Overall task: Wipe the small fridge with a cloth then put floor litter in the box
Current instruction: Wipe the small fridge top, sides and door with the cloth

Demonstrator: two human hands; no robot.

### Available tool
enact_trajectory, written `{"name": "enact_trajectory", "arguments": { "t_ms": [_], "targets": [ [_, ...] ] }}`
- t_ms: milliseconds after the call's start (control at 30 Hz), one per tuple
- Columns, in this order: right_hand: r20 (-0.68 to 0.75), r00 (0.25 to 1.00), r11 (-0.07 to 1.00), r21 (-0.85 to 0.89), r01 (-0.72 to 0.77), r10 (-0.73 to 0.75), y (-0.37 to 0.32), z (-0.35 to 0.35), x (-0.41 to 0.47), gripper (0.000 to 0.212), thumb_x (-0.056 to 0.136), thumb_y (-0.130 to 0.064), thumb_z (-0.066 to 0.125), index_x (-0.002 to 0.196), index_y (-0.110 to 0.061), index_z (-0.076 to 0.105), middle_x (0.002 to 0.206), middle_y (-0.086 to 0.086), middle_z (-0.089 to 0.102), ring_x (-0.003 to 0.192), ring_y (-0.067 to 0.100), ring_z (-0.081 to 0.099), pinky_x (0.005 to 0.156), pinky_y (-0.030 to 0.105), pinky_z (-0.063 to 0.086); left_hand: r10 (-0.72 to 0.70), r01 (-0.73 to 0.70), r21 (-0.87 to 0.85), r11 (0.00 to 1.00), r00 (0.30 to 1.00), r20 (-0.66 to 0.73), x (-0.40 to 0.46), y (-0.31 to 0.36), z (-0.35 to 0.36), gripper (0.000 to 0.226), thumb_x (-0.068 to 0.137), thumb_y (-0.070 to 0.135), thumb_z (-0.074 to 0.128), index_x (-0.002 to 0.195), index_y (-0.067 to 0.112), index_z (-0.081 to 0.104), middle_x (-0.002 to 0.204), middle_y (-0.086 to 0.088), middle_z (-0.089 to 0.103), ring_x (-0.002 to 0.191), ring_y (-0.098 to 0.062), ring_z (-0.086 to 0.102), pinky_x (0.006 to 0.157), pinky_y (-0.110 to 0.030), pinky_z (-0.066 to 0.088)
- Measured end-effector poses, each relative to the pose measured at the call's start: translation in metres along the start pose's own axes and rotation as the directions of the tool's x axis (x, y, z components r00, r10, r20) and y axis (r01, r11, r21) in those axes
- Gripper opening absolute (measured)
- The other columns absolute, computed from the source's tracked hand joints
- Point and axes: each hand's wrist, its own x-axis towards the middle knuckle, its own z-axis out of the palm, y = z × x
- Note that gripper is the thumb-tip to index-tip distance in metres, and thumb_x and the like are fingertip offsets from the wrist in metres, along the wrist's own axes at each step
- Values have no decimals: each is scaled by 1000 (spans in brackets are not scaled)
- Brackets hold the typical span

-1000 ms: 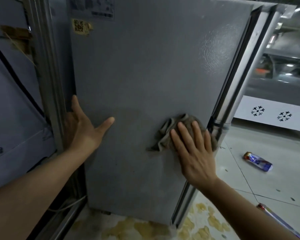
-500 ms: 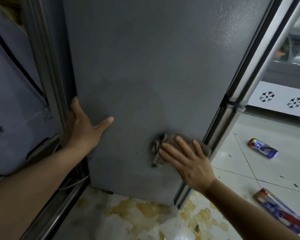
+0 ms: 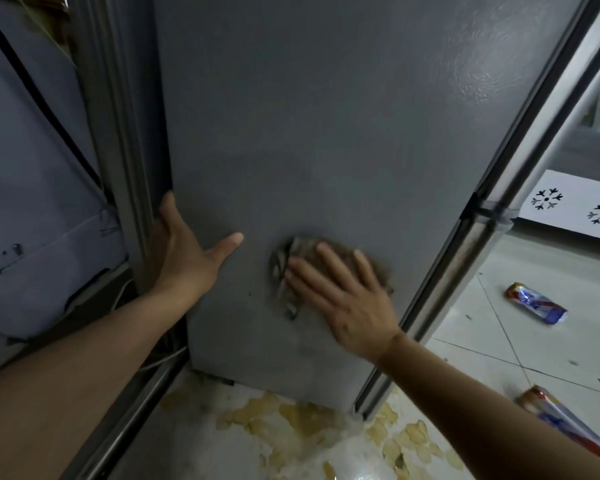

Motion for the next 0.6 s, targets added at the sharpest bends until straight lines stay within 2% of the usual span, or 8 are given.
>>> {"name": "enact_trajectory", "arguments": {
  "t_ms": [67, 167, 267, 333, 400, 500, 567, 600],
  "targets": [
    [154, 971, 981, -27, 191, -185, -21, 3, -7, 69, 77, -28, 50, 144, -26, 31, 152, -10, 24, 144, 21, 12, 116, 46, -6, -17, 18, -35, 999, 1000, 21, 1, 1, -1, 107, 68, 46, 77, 147, 17, 10, 148, -7, 31, 134, -24, 35, 110, -39, 32],
    [175, 954, 969, -12, 248, -242, -19, -3, 3, 63, 82, -25, 41, 145, -25, 35, 153, -8, 26, 144, 21, 12, 115, 46, -1, -48, 55, -62, 997, 993, 108, 3, 0, -5, 108, 69, 51, 74, 147, 24, 4, 150, -4, 29, 135, -22, 34, 110, -42, 33],
    [-38, 999, 998, 58, -5, 7, 10, -20, 43, 55, 89, -22, 32, 143, -23, 39, 152, -6, 27, 142, 22, 23, 115, 46, 3, -31, 50, -115, 992, 986, 161, 6, -6, -13, 99, 73, 48, 72, 146, 29, 8, 147, -1, 34, 130, -20, 40, 107, -42, 38],
    [-165, 962, 974, 91, -205, 218, 20, -26, 73, 51, 95, -25, 28, 146, -24, 33, 154, -6, 23, 144, 22, 17, 117, 47, 3, -7, 32, -116, 993, 977, 211, 9, -16, -19, 89, 78, 42, 70, 145, 33, 12, 144, 3, 37, 126, -18, 43, 105, -41, 39],
    [-195, 936, 955, 83, -283, 294, 11, -22, 85, 52, 96, -28, 32, 148, -25, 29, 156, -7, 20, 146, 23, 12, 117, 49, 1, 8, 14, -75, 997, 958, 286, 8, -28, -23, 87, 81, 35, 69, 144, 40, 10, 142, 5, 38, 122, -16, 44, 104, -40, 39],
    [-65, 998, 1000, -7, -16, 15, -25, -1, 67, 61, 86, -27, 42, 146, -25, 32, 154, -9, 23, 143, 26, 14, 116, 47, -5, 14, -3, -34, 999, 937, 348, 3, -40, -27, 93, 82, 20, 69, 142, 49, 4, 140, 7, 39, 117, -13, 45, 99, -38, 43],
    [121, 970, 974, -55, 220, -212, -47, 6, 52, 68, 77, -28, 53, 143, -25, 37, 151, -9, 30, 143, 24, 20, 115, 47, -5, 13, 0, -34, 999, 923, 384, 0, -43, -30, 95, 82, 17, 68, 142, 51, 2, 142, 7, 38, 120, -14, 44, 100, -39, 42],
    [192, 950, 963, -63, 262, -246, -54, 6, 50, 70, 75, -28, 57, 142, -26, 38, 151, -8, 32, 142, 22, 21, 115, 47, -2, 17, 0, -43, 999, 915, 403, 0, -45, -33, 96, 82, 17, 68, 142, 51, 2, 143, 8, 37, 122, -14, 43, 102, -38, 41]
  ]
}}
